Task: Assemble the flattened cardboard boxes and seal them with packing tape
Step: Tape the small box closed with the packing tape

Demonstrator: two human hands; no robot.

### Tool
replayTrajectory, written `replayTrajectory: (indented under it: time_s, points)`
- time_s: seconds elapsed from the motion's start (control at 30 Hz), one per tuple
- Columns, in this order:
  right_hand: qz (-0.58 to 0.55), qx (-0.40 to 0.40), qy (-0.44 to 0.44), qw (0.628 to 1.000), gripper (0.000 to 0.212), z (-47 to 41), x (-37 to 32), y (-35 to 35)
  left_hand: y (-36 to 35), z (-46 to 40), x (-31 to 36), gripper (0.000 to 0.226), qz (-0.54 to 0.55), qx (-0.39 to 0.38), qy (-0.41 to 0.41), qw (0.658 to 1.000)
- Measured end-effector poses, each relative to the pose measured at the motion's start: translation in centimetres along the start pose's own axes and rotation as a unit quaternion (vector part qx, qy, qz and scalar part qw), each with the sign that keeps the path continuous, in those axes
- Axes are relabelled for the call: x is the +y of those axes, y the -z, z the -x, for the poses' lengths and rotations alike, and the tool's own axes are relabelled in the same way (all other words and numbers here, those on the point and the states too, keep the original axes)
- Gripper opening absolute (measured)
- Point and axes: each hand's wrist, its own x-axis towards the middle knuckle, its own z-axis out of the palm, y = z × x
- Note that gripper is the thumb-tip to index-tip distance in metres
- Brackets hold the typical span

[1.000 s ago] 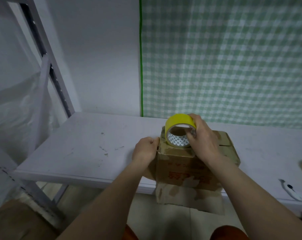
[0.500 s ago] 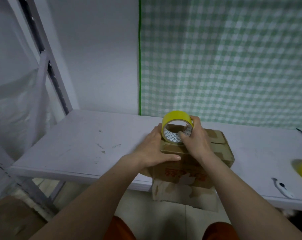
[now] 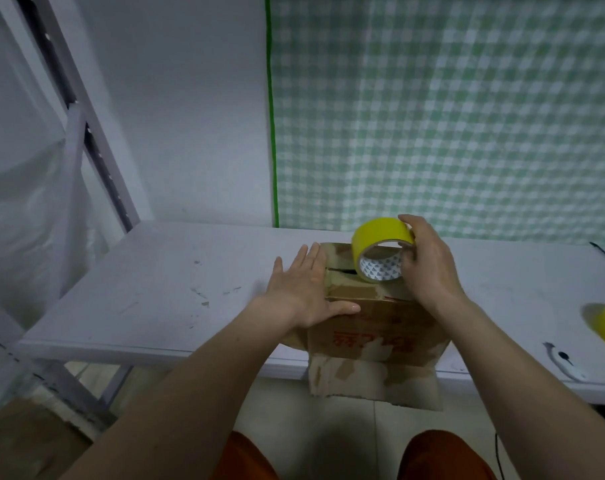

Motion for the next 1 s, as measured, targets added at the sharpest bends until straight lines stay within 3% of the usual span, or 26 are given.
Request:
replayTrajectory:
  time_s: [0.13,0.23,0.33,0.7,1.0]
  points:
    - [-0.091,-0.032,-0.093,0.991,0.031,0.3,-0.2,-0.2,0.5,0.0,0.3,0.123,0.013,-0.014,0.012,1.000]
    - [-0.099,-0.041,-0.092,0.990,0.026,0.4,-0.5,0.1,1.4,-0.9,1.4,0.137,0.006,-0.005,0.018,1.000]
    - [-0.100,-0.041,-0.085,0.991,0.025,0.7,-0.6,0.3,1.0,-2.0,1.9,0.146,0.017,0.023,-0.034,0.999]
    - [-0.071,-0.040,-0.047,0.996,0.020,0.6,-0.7,0.1,-0.4,-3.0,1.3,0.135,0.038,0.078,-0.057,0.995]
    - [0.004,0.016,-0.011,1.000,0.042,-0.3,3.0,2.8,0.2,-2.0,2.0,0.135,0.041,0.049,-0.045,0.997]
